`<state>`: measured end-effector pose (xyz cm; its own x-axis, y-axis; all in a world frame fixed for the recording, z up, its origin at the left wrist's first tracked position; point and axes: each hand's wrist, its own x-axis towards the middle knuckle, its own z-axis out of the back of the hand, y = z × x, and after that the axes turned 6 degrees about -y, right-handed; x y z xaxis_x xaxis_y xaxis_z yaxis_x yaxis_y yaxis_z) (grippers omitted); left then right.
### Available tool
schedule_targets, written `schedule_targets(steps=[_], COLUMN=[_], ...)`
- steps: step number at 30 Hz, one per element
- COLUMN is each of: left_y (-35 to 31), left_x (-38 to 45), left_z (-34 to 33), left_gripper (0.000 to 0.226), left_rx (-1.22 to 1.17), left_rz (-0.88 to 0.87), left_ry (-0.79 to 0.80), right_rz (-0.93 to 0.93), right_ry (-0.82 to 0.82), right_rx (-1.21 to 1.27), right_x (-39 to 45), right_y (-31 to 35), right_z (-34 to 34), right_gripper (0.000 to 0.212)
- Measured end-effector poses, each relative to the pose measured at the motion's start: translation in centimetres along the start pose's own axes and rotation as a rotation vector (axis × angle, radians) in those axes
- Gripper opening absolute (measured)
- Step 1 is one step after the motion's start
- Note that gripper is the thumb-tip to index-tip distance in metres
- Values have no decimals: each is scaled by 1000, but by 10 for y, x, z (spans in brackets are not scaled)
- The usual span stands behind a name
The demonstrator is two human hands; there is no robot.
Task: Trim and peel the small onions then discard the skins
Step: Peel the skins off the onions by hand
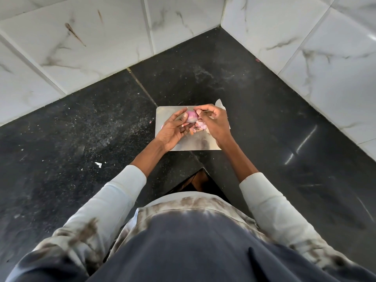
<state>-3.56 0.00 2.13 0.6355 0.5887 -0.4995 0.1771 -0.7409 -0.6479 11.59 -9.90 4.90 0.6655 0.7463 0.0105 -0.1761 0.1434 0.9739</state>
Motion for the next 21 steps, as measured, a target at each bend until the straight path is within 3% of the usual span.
schedule_targets(steps=[4,17,21], left_y=[-1,-6,-10], left_x=[1,6,7], left_z=[7,1,0], left_gripper=[27,33,32], left_rx=[-28,-117,-129], left_rz=[49,148,174], left_ry=[7,-33,-50], right_rz=[-34,-211,-219], right_ry=[5,5,111], right_rx=[-8,58,77], right_x=[1,6,9], right_y=[-3,-4,-1], right_z=[-1,-3,1], right_gripper=[19,26,33])
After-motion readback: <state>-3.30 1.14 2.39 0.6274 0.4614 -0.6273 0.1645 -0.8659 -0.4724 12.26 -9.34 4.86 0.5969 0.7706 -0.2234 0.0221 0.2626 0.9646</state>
